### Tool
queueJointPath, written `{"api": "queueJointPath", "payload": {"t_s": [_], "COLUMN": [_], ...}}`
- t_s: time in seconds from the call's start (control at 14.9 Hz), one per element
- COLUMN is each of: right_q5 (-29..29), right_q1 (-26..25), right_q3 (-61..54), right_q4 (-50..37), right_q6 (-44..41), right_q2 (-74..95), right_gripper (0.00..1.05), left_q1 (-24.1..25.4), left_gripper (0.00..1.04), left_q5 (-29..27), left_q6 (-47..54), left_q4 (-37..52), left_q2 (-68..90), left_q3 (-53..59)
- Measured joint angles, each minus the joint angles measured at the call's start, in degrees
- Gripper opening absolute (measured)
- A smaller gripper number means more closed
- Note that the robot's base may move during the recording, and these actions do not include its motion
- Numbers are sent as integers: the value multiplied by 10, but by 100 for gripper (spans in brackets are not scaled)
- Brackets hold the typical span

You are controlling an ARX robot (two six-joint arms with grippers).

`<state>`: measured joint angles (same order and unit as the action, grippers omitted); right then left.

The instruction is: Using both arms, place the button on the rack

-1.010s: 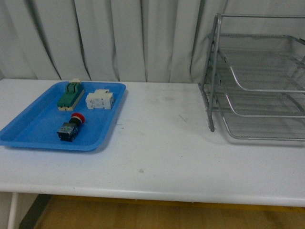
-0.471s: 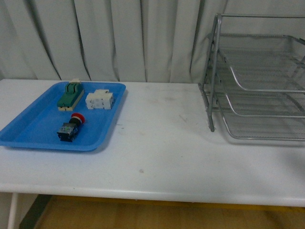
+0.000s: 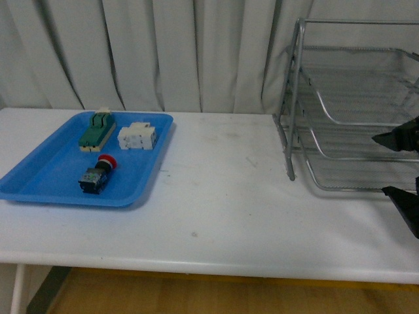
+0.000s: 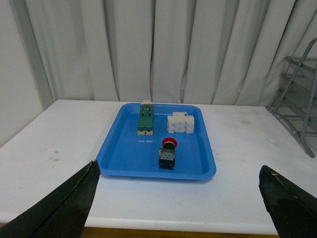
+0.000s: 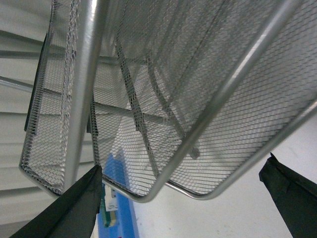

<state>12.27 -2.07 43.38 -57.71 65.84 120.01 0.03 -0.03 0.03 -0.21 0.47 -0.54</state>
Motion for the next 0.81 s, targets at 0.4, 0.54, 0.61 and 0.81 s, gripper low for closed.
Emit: {"api": "queueJointPath", "payload": {"t_s": [0.4, 0.54, 0.61, 0.81], "right_q5": [-29, -43, -51, -62], "right_q1": [24, 26, 26, 29], "right_q3": [120, 144, 158, 160], "right_q4": [108, 124, 132, 115], "right_q6": [23, 23, 23, 23], "right_q2": [52, 66, 77, 85], "right_gripper": [98, 93, 80, 44], "left_q1": [0, 0, 0, 0], "left_gripper": [98, 98, 98, 98], "left_q5": [0, 0, 0, 0], "left_q6": [0, 0, 0, 0], "left_q4": [0, 0, 0, 0], "left_q2": [0, 0, 0, 0], "left_q3": [0, 0, 0, 0]}}
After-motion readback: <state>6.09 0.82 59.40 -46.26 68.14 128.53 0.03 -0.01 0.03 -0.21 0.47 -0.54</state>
